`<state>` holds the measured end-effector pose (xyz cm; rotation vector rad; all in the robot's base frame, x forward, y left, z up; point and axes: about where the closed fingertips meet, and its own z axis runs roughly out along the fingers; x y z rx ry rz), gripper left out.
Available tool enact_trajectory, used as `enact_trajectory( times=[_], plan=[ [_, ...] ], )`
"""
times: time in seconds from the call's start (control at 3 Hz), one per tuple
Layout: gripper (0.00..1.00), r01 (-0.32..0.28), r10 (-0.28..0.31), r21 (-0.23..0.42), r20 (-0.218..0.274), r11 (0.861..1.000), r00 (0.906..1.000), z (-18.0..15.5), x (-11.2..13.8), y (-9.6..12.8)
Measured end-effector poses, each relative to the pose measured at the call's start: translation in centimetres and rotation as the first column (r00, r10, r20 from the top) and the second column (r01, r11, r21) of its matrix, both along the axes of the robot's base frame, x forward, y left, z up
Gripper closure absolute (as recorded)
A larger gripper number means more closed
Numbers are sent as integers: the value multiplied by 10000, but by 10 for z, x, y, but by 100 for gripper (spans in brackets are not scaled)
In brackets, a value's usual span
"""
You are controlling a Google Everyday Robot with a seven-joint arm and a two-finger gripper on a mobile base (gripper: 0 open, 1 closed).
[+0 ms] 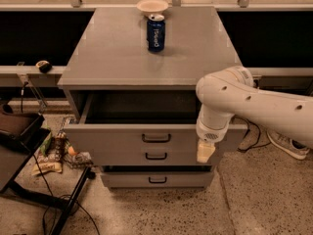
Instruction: Open top drawer
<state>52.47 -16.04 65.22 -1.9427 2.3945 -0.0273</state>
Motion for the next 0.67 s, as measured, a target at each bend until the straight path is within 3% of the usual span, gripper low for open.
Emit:
enact_trajectory(
  times=[0.67],
  plan=[
    [93, 0, 0, -1, 0, 10000, 10000, 12, 0, 0]
  ],
)
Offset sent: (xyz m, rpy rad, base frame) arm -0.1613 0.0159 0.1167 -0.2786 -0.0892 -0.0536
